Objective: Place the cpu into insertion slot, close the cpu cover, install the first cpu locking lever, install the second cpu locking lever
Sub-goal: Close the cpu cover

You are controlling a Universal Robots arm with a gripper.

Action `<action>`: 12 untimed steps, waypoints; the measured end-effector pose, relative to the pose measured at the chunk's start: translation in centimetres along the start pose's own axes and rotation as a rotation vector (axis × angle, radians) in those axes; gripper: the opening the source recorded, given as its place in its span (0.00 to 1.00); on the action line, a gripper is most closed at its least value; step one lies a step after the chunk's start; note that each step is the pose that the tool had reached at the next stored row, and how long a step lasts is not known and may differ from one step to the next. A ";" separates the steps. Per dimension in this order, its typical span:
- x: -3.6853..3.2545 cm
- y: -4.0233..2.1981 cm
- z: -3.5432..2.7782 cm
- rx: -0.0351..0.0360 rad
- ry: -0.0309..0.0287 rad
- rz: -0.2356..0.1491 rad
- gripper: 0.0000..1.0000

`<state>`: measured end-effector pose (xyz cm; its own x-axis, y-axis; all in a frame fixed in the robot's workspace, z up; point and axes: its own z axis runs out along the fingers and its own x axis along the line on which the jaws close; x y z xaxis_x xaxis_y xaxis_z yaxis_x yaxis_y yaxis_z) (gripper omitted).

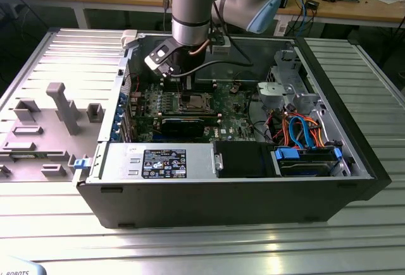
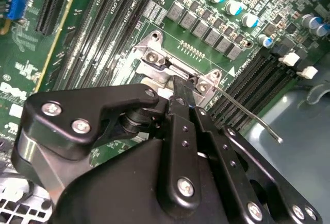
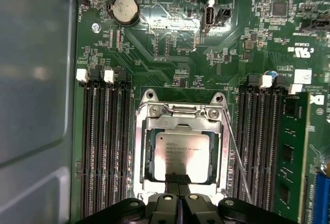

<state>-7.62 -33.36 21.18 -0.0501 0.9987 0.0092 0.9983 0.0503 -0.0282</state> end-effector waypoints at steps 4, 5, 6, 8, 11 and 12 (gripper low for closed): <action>0.00 -0.01 -0.17 0.0000 -0.0011 0.000 0.11; 0.00 0.01 -0.18 0.0001 -0.0013 0.000 0.11; 0.00 0.02 -0.18 0.0002 -0.0018 0.000 0.11; 0.00 0.00 -0.17 0.0002 -0.0022 0.000 0.11; -0.07 -0.25 -0.02 0.0000 -0.0021 0.000 0.11; -0.10 -0.36 0.06 0.0000 -0.0021 0.000 0.11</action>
<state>-7.98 -33.48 21.13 -0.0501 0.9987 0.0071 0.9983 0.0503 -0.0282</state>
